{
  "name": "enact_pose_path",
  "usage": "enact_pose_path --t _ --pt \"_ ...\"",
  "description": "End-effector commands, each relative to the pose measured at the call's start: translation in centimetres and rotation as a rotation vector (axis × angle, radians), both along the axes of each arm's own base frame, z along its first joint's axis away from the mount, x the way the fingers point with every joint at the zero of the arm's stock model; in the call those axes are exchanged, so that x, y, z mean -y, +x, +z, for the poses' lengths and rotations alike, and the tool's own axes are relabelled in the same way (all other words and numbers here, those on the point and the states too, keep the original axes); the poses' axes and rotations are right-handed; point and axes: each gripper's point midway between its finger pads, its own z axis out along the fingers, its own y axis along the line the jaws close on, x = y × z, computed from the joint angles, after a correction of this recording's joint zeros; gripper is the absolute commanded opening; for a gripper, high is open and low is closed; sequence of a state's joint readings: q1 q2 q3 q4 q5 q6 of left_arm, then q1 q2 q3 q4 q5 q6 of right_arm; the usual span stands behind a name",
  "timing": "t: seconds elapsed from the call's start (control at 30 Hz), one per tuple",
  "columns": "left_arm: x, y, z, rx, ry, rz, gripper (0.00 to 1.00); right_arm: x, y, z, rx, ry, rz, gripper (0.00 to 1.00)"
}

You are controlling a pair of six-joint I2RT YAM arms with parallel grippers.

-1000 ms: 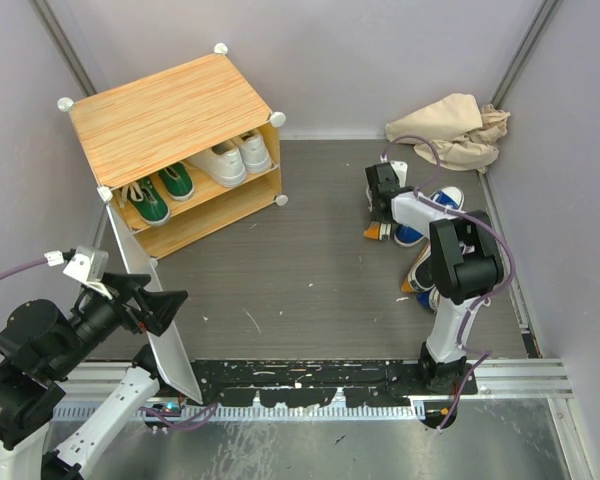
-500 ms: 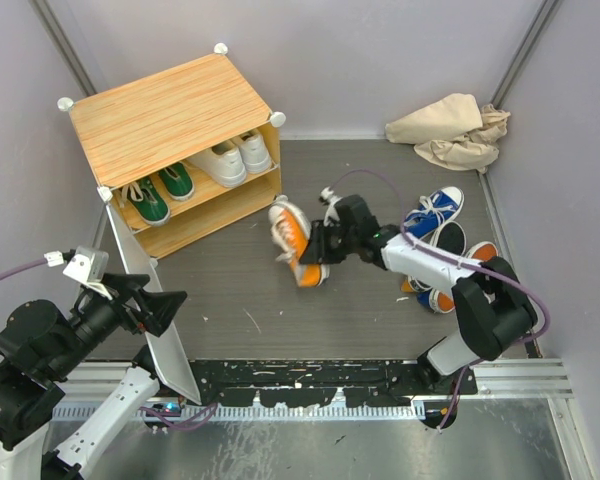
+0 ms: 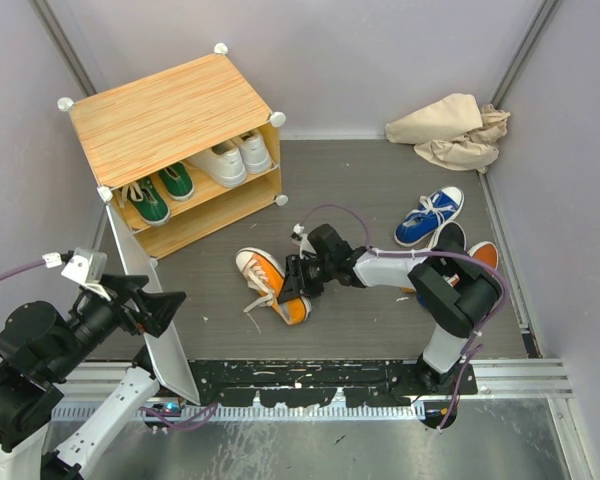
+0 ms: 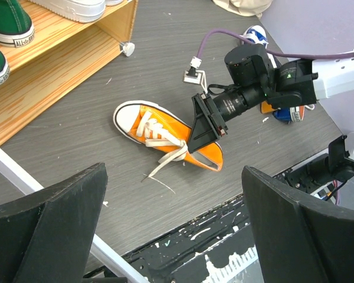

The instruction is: Place and organize the shoes in the shoe cabinet

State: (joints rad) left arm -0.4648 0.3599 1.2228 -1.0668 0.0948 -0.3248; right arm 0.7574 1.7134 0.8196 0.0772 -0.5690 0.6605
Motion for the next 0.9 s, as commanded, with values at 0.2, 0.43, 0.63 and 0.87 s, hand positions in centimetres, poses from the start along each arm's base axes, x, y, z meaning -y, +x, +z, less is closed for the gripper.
enact_pose_path --t 0.2,0.43,0.63,0.87 --pt "-0.5 -0.9 -0.9 -0.037 0.001 0.013 0.98 4.7 6.1 0.4 0.366 -0.331 -0.075 0.69" --pt "-0.3 -0.7 -1.0 -0.028 0.000 0.001 0.98 10.4 9.9 3.7 0.527 -0.606 -0.277 0.97" --pt "0.4 -1.0 -0.9 -0.015 -0.008 -0.044 0.98 18.9 13.5 6.7 0.525 -0.844 -0.591 1.00" --pt "0.7 -1.6 -1.1 0.012 0.001 -0.085 0.98 26.9 14.8 8.9 0.371 -0.863 -0.866 1.00"
